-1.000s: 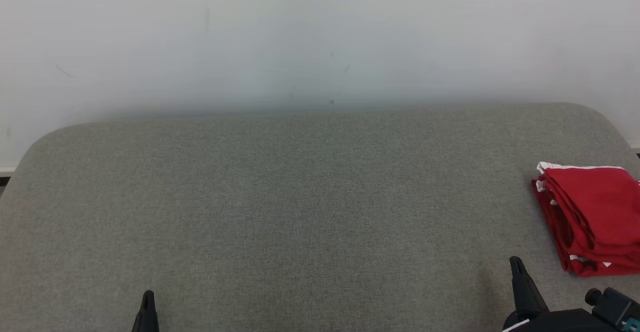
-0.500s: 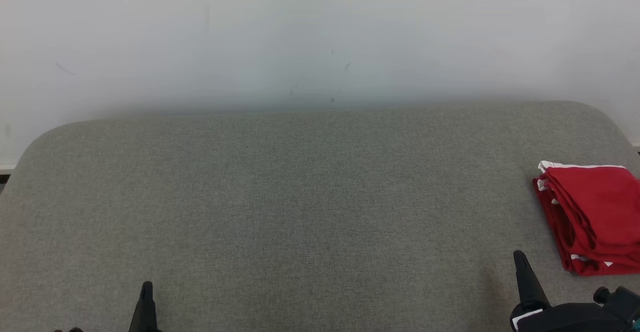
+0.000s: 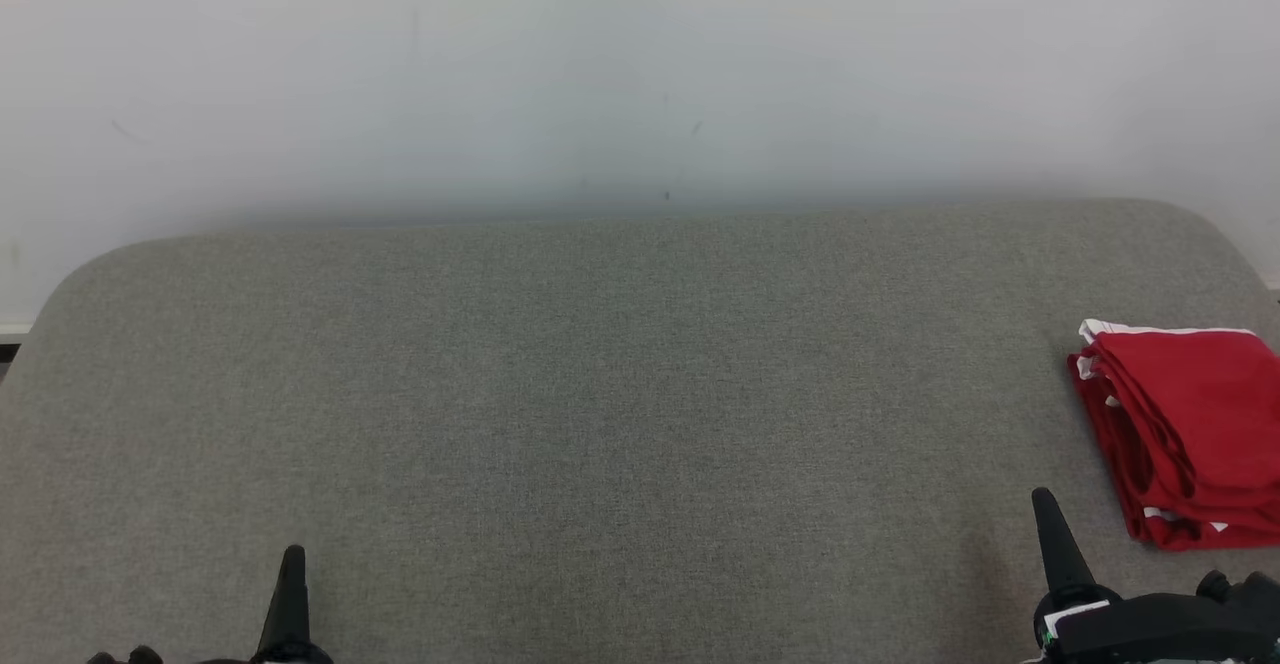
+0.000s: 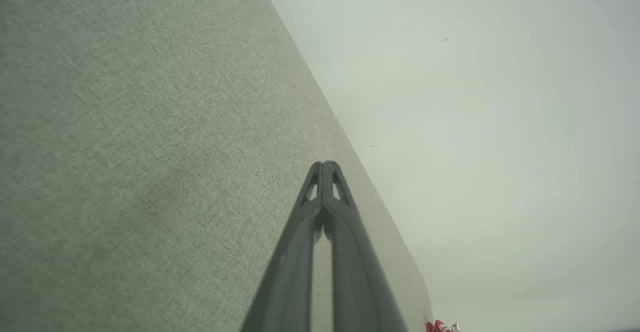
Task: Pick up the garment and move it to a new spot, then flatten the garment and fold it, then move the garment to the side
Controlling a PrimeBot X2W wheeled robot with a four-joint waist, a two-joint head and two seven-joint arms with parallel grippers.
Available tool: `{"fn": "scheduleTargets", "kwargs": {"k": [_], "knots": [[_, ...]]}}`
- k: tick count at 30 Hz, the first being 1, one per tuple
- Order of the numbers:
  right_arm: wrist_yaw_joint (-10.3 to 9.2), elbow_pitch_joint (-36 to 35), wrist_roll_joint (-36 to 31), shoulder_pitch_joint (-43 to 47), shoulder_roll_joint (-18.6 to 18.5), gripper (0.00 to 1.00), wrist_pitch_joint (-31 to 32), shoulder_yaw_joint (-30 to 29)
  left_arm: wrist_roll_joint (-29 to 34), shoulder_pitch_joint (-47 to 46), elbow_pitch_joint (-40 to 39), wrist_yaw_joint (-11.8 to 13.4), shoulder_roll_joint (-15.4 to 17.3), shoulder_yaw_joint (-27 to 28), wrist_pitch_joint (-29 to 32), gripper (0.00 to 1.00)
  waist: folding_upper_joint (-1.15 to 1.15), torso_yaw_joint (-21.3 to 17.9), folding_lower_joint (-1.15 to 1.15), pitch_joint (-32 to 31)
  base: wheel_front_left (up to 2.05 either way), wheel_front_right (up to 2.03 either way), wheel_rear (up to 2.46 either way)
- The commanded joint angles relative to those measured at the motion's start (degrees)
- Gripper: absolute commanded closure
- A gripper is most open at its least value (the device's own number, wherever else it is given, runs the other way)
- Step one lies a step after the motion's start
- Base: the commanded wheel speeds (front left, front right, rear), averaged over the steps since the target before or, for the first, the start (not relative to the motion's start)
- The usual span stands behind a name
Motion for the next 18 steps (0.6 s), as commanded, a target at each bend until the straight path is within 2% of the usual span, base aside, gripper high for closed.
{"fn": "scheduleTargets", "kwargs": {"k": [1,18], "knots": [[-0.06,-0.5,1.3,-1.2,0.1,1.0,0.2,-0.3,-1.8,-1.1,-0.7,-0.5,0.3,0.2,0.3,1.0,0.0,0.0,0.0,0.0,0.0,0.0,0.0],[-0.08,-0.5,10.6,-2.3,0.5,1.0,2.0,-1.3,-10.7,-2.2,-0.9,-0.6,0.3,0.7,2.7,1.0,0.0,0.1,0.0,0.4,0.0,0.0,0.0]]}}
